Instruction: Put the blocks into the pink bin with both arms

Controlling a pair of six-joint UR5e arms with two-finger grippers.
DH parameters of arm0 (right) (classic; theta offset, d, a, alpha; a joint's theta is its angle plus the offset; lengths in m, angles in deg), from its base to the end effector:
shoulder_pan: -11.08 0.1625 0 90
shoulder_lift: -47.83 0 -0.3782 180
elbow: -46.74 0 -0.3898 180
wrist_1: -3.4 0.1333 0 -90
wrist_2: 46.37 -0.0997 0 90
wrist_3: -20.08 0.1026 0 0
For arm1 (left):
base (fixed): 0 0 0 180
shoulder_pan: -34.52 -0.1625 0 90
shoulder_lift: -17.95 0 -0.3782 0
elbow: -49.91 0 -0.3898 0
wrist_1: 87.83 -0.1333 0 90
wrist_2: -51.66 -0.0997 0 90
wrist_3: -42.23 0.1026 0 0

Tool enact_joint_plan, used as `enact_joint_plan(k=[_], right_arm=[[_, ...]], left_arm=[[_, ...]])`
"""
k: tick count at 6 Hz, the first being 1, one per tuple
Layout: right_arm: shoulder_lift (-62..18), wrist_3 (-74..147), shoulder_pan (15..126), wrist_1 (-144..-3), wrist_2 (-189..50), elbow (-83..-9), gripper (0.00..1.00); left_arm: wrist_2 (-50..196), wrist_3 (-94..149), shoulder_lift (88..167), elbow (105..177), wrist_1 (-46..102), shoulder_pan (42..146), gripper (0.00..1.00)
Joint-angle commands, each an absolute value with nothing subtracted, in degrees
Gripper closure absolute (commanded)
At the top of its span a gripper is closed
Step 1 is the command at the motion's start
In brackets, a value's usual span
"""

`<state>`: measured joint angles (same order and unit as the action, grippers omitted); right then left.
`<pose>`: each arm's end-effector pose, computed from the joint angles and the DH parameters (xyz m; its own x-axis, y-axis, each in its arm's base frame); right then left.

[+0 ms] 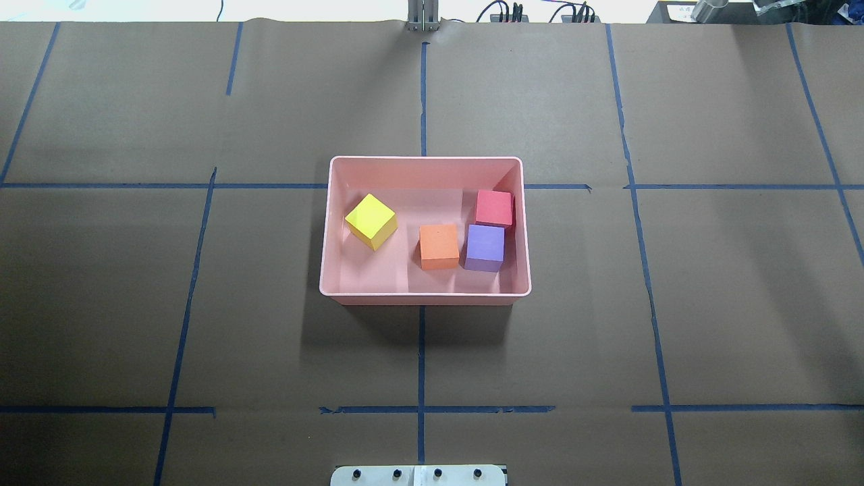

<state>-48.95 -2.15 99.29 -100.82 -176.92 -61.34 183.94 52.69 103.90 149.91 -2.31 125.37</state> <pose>0.0530 -0.4351 0.5446 0.6922 -0.3690 0.6203 0.3166 0.9276 0.1985 -0.0711 -0.4616 0.5727 0.7304 0.1876 -0.6567 -0.1198 0.9818 0.1473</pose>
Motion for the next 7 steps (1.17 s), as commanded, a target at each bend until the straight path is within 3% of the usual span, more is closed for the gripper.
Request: enact_joint_plan(k=[1, 7], right_arm=[[-52.98, 0.80, 101.52, -100.75, -178.46, -60.41, 0.01], [-52.45, 0.92, 101.52, -100.75, -178.73, -60.49, 0.00]], left_arm=[[183.67, 52.69, 103.65, 150.01, -2.48, 125.40, 0.00], [183.85, 53.13, 101.54, 150.28, -1.96, 125.31, 0.00]])
